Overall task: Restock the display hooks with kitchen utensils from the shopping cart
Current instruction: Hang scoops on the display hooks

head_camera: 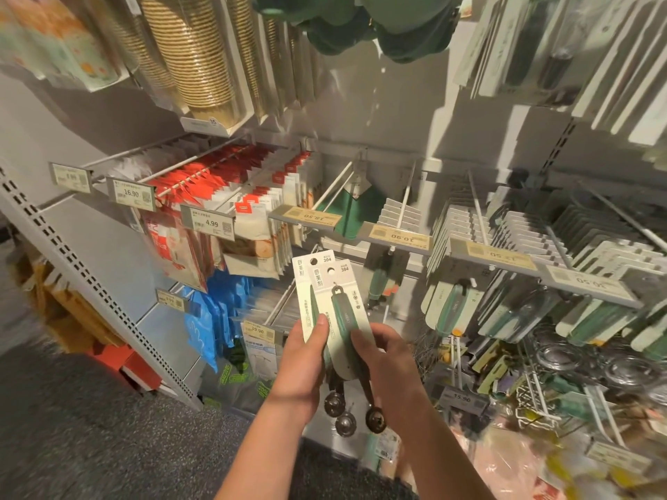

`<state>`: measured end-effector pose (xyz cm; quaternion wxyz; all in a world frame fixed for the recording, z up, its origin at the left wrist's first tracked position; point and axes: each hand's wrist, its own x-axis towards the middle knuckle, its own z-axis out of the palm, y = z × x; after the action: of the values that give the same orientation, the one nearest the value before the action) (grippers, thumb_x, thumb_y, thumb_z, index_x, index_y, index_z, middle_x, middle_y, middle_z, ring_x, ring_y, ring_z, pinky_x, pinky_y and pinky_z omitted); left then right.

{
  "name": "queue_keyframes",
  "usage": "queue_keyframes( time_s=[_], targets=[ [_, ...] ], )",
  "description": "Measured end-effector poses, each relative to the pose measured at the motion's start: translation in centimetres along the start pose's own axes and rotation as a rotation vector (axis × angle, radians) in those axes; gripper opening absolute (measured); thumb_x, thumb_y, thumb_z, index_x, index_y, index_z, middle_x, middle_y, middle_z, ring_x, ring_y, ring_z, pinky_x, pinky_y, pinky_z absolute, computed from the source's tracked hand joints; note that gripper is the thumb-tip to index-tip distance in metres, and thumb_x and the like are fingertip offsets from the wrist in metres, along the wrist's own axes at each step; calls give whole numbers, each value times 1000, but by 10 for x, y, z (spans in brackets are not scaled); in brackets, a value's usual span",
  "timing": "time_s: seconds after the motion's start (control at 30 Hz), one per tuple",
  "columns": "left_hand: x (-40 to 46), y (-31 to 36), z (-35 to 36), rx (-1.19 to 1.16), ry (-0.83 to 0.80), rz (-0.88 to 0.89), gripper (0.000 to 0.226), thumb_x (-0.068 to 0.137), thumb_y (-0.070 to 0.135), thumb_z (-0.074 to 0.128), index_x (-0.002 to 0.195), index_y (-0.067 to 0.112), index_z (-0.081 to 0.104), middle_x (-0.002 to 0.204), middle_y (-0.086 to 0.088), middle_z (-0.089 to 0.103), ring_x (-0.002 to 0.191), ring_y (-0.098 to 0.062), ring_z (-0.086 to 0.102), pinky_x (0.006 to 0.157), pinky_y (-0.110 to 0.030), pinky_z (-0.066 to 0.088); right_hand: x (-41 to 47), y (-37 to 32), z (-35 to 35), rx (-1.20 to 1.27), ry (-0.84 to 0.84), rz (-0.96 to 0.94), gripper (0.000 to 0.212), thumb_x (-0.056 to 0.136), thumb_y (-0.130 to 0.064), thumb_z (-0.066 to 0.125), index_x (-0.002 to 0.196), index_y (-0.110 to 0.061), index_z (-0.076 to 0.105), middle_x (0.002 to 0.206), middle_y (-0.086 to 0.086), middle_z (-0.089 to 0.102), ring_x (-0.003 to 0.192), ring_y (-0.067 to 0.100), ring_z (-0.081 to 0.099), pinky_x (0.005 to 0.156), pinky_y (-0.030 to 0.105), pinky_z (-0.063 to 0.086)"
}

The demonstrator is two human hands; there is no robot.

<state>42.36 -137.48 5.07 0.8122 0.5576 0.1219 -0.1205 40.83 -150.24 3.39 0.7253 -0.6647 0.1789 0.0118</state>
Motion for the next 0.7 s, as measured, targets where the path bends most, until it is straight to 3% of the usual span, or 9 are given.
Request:
queue_keyframes(
  time_s=[0.13, 0.27, 0.47, 0.6, 0.7],
  targets=[
    [1, -4, -2, 2, 13, 23, 28, 106, 25, 57, 133, 20, 63, 120, -9, 76, 112, -31, 73, 103, -56, 54, -6, 0, -1, 19, -23, -29, 32, 86, -36, 81, 107, -14, 72, 92, 12, 76, 80, 29, 75, 67, 41, 63],
    [3, -9, -4, 32, 21, 64, 27, 104, 22, 61, 130, 23, 65, 121, -8, 76, 114, -31, 72, 103, -59, 53, -9, 2, -6, -94, 49, -95, 17, 89, -29, 80, 103, -27, 70, 93, 4, 76, 85, 25, 76, 77, 52, 64],
    [3, -12, 2, 88, 24, 142, 27, 104, 24, 60, 131, 27, 63, 120, -1, 76, 113, -24, 73, 100, -57, 55, -26, -13, -11, -84, 122, -284, 13, 97, -23, 71, 107, -23, 63, 87, 2, 77, 80, 21, 76, 74, 46, 63],
    [1, -12, 3, 88, 18, 140, 29, 105, 23, 60, 134, 27, 62, 122, -6, 76, 112, -33, 72, 96, -65, 55, -33, -26, -16, -67, 118, -330, 7, 101, -16, 63, 106, -13, 58, 78, 3, 78, 69, 22, 77, 66, 41, 63],
    [1, -13, 5, 89, 16, 144, 29, 105, 22, 60, 133, 26, 62, 120, -6, 76, 110, -36, 73, 90, -65, 58, -34, -28, -15, -82, 142, -328, 7, 101, -13, 63, 106, -13, 58, 73, -7, 77, 61, 12, 73, 57, 24, 56]
  ],
)
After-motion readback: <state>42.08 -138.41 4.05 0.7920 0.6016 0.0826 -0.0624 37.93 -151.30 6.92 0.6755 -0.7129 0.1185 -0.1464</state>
